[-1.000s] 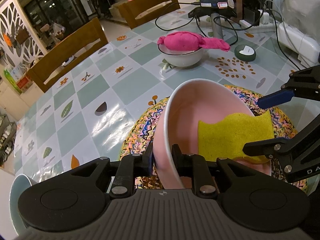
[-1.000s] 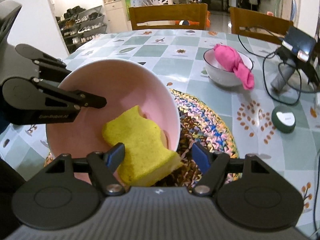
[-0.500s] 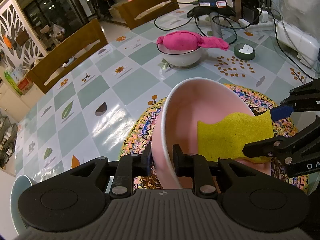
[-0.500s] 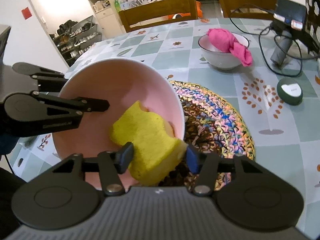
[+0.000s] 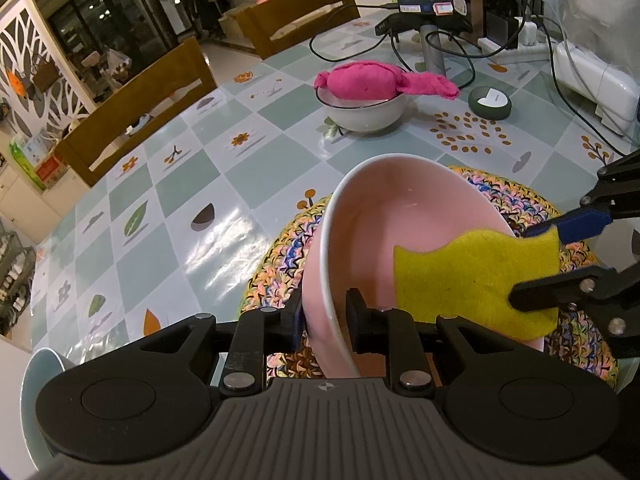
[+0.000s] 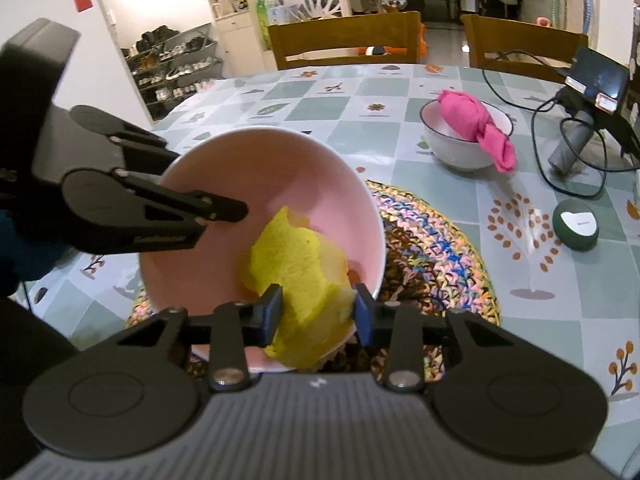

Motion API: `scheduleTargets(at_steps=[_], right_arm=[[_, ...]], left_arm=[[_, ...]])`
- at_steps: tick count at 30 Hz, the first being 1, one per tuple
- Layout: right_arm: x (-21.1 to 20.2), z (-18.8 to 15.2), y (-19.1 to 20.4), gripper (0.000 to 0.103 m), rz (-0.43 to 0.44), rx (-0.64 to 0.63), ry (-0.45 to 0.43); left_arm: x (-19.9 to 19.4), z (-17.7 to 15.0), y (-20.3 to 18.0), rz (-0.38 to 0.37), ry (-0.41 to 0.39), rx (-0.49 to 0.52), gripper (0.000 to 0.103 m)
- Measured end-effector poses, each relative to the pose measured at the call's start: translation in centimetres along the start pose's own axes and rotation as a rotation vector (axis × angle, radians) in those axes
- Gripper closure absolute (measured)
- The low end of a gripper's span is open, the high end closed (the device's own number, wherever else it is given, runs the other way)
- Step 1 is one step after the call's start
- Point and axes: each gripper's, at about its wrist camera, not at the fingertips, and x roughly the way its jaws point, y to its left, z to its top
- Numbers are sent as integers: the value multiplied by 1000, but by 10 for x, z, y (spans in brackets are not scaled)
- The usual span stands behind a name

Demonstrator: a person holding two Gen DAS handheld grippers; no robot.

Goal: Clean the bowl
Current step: 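Rub the sponge along the bowl wall near the left gripper, then scrub the sponge down the pink bowl wall toward its bottom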

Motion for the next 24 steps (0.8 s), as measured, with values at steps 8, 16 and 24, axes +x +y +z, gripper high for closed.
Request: scheduleTargets(at_steps=[8,16,24], right_arm=[[-4,-2,11,65,120,-28,9],[7,6,21,64,102,-52,1],[23,15,24,78,71,-78,7]], left_arm=[[0,-1,-1,-2,-5,8,76],[-1,-2,-1,-5,-8,10,76],[-1,-3,-2,-6,-7,12,76]])
